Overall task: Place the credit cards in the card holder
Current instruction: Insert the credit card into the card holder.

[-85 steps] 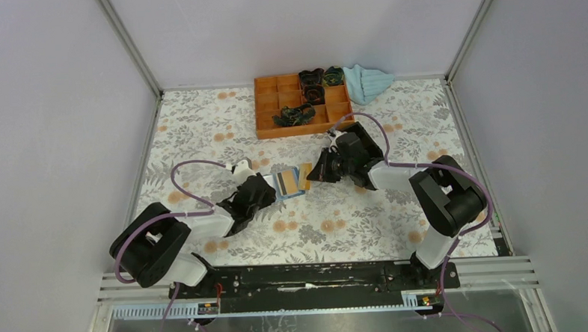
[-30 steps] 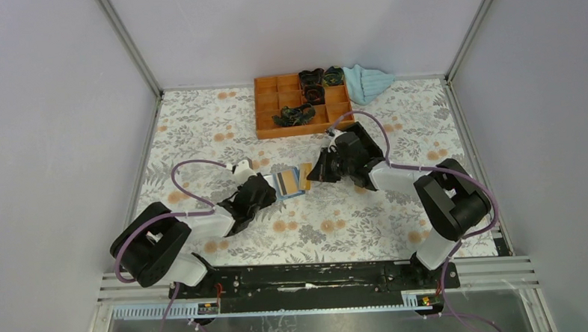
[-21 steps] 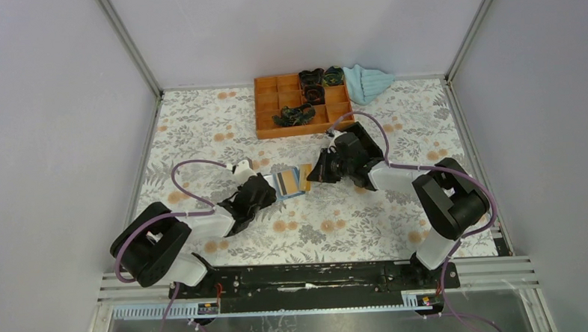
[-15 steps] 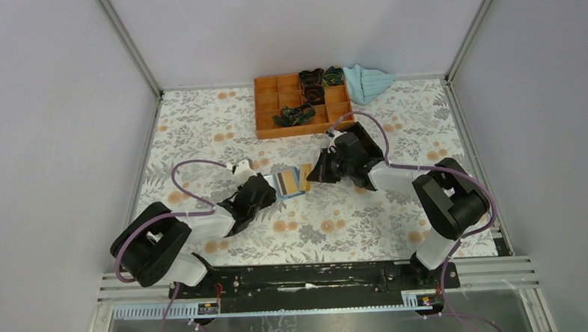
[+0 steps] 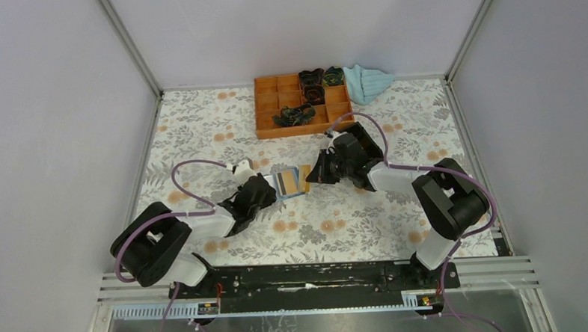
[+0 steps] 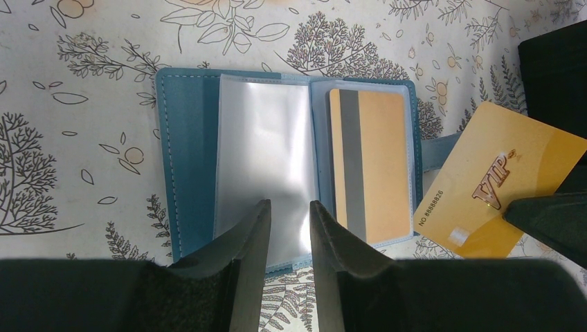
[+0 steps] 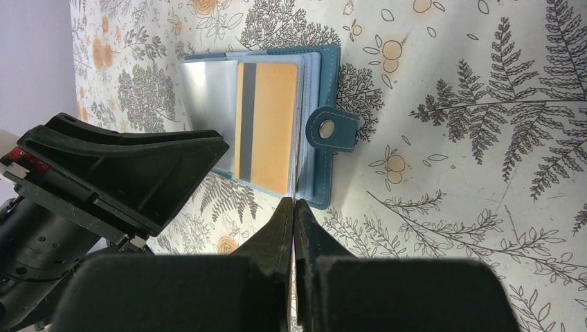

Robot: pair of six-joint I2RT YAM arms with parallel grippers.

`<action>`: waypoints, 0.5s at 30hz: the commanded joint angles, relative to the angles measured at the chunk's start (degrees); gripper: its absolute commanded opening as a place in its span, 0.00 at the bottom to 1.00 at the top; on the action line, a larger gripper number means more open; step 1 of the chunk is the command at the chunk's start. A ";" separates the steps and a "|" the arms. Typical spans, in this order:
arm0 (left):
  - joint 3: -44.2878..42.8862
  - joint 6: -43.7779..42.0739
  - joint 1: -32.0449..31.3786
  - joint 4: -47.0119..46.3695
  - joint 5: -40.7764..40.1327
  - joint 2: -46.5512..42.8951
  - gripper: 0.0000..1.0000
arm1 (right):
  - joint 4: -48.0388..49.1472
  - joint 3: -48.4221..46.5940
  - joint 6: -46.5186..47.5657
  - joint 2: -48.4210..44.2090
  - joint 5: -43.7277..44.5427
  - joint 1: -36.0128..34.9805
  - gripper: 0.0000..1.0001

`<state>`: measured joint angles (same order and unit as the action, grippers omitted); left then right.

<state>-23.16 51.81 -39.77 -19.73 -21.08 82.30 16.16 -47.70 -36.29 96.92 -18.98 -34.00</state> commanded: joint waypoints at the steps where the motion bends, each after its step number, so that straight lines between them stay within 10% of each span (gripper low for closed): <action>1: 0.83 0.44 -0.92 5.77 2.10 2.59 0.35 | 1.16 -1.77 0.43 -1.39 0.52 -0.81 0.00; 15: 0.68 0.48 -0.94 5.78 2.09 2.59 0.35 | -0.19 -3.13 0.95 -3.29 0.79 -1.34 0.00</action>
<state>-23.18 51.86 -39.77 -19.75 -21.10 82.32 15.42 -48.03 -36.25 96.68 -18.92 -34.41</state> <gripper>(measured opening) 0.349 0.011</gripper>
